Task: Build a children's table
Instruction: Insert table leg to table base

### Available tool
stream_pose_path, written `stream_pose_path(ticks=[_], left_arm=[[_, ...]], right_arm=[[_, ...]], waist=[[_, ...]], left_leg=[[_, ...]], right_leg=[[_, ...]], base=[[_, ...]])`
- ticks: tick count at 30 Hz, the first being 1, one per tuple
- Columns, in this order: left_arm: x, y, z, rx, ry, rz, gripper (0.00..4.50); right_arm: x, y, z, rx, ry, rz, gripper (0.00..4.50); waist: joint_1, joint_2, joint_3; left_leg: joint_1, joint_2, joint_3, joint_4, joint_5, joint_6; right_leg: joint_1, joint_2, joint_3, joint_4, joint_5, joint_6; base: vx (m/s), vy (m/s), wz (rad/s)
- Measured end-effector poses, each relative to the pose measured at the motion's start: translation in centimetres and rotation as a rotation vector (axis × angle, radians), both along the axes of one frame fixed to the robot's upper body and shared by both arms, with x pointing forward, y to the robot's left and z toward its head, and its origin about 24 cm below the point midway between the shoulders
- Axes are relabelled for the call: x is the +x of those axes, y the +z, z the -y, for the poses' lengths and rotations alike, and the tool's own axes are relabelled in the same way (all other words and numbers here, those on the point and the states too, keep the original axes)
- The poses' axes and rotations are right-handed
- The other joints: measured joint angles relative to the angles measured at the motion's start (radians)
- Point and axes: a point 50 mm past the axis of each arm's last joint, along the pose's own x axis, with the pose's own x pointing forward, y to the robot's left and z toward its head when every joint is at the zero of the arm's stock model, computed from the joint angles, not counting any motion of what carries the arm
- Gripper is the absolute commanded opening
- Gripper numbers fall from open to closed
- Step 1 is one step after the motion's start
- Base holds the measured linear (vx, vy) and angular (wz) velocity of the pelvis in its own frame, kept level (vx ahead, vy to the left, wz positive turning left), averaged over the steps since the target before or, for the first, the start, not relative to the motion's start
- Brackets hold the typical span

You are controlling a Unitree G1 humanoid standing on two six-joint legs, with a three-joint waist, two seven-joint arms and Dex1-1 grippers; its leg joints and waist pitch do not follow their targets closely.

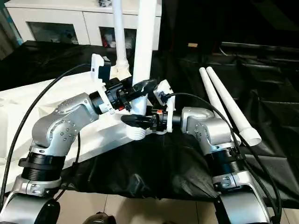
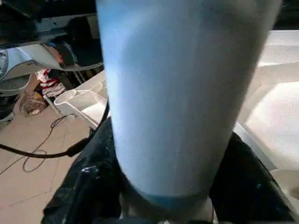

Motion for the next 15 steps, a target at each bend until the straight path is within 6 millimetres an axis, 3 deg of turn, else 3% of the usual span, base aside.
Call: stream_pose_path(ticks=[10, 12, 15], left_arm=[[-0.08, -0.19, -0.04, 0.012, -0.020, -0.019, 1.88], [-0.09, -0.21, -0.09, 0.012, -0.024, -0.024, 2.44], [-0.10, 0.02, -0.07, -0.023, -0.026, -0.020, 2.68]], right_arm=[[-0.10, -0.14, -0.12, -0.008, 0.012, -0.003, 1.93], [-0.14, -0.22, -0.13, -0.008, 0.012, -0.004, 1.93], [0.00, -0.05, -0.22, 0.001, -0.006, 0.019, 1.93]], waist=[[0.000, 0.000, 0.000], [0.000, 0.000, 0.000], [0.000, 0.000, 0.000]], left_leg=[[0.001, 0.000, -0.001, 0.002, 0.000, 0.000], [0.001, 0.000, -0.001, 0.002, 0.000, 0.000], [0.000, 0.000, -0.001, 0.002, 0.000, 0.000]], right_leg=[[0.000, 0.000, 0.000, 0.003, 0.000, 0.000], [0.000, 0.000, 0.000, 0.003, 0.000, 0.000], [0.000, 0.000, 0.000, 0.003, 0.000, 0.000]], base=[[0.000, 0.000, 0.00], [0.000, 0.000, 0.00], [0.000, 0.000, 0.00]])
